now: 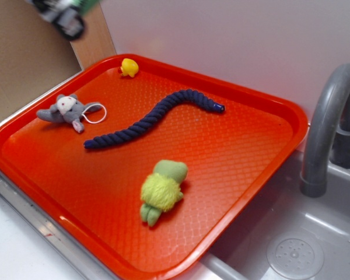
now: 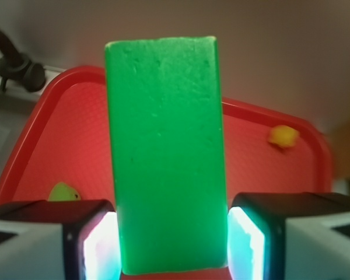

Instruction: Grab the green block.

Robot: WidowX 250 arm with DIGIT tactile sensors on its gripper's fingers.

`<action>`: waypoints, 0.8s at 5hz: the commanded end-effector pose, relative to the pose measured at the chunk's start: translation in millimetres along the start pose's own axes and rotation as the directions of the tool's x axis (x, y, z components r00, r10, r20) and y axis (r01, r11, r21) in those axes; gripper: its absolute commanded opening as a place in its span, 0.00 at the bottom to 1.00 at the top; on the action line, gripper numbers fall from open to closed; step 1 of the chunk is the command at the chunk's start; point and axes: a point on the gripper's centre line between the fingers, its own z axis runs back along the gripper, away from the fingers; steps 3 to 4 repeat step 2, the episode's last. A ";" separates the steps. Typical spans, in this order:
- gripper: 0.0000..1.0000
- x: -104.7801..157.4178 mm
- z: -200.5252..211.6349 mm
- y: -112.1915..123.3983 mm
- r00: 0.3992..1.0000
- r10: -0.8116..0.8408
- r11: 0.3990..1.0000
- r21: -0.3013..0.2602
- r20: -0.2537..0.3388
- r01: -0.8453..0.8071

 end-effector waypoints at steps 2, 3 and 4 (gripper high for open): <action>0.00 -40.1 37.4 32.1 0.985 0.121 0.991 0.046 0.122 -0.128; 0.00 -40.1 37.4 32.1 0.985 0.121 0.991 0.046 0.122 -0.128; 0.00 -40.1 37.4 32.1 0.985 0.121 0.991 0.046 0.122 -0.128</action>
